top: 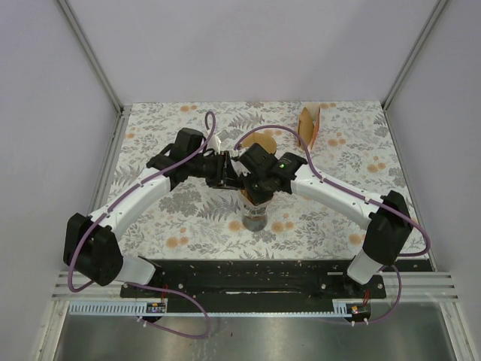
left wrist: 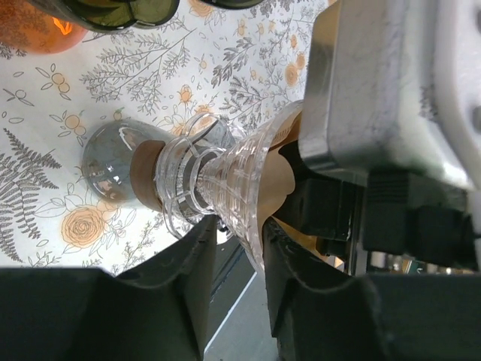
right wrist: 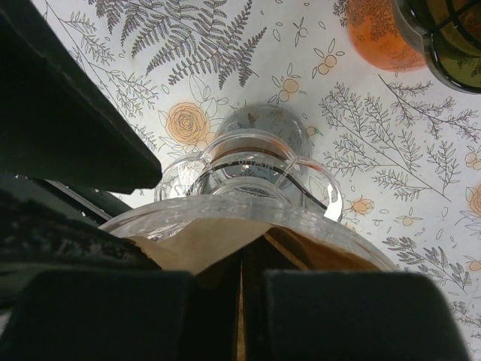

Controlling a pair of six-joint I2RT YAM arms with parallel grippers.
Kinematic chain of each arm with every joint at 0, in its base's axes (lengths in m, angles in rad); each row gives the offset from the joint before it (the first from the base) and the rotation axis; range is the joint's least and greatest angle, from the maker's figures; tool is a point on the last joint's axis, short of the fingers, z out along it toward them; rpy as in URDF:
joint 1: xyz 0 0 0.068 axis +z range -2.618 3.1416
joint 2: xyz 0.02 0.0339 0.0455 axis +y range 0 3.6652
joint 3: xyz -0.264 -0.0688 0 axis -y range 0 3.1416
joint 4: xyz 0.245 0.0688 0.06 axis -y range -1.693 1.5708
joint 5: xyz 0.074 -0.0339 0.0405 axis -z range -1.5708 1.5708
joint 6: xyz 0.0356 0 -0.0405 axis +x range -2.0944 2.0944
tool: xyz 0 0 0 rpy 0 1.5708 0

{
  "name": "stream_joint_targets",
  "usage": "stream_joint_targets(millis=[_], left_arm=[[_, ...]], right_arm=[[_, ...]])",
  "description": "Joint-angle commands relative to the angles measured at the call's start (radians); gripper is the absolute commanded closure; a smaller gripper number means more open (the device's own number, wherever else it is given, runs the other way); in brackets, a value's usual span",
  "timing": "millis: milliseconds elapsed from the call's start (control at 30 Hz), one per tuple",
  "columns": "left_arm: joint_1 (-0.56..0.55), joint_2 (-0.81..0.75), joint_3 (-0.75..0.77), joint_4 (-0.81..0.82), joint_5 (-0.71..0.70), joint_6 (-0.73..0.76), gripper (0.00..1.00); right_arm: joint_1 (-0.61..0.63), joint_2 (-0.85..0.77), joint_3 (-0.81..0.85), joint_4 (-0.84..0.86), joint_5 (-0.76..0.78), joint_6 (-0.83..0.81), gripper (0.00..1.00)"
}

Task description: Place the coffee filter in the dripper

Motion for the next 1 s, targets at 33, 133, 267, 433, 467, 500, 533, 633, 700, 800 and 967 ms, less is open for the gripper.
stream_joint_targets(millis=[33,133,267,433,467,500,533,633,700,800,967], left_arm=[[-0.002,0.01,0.028,-0.002,-0.013,0.018,0.7],[-0.002,-0.007,0.024,-0.009,-0.009,0.024,0.74],[-0.002,-0.027,0.053,-0.035,-0.021,0.05,0.66],[-0.002,-0.034,0.14,-0.092,-0.064,0.087,0.57],[-0.002,-0.034,0.145,-0.095,-0.071,0.091,0.57],[-0.001,-0.036,0.145,-0.095,-0.075,0.09,0.56],[-0.004,-0.034,0.142,-0.094,-0.075,0.088,0.56],[-0.016,-0.025,0.123,-0.094,-0.082,0.088,0.56],[-0.03,-0.02,0.107,-0.087,-0.09,0.088,0.56],[-0.047,-0.008,0.1,-0.084,-0.095,0.09,0.56],[-0.05,0.003,0.093,-0.087,-0.113,0.096,0.64]], right_arm=[[0.01,0.069,-0.036,-0.033,-0.011,0.017,1.0],[0.01,0.06,-0.027,-0.034,-0.011,0.011,1.0],[0.01,0.054,-0.021,-0.034,0.0,0.005,1.0],[0.01,0.057,-0.019,-0.04,-0.002,0.0,1.0],[0.01,0.054,-0.019,-0.04,-0.002,-0.001,1.0],[0.01,0.054,-0.019,-0.039,-0.002,-0.001,1.0],[0.01,0.052,-0.018,-0.04,0.0,-0.003,1.0],[0.01,0.049,-0.013,-0.04,0.001,-0.006,1.0],[0.01,0.051,-0.01,-0.04,0.001,-0.007,1.0],[0.01,0.052,-0.003,-0.04,0.0,-0.011,1.0],[0.01,0.042,0.002,-0.034,-0.003,-0.014,1.0]])
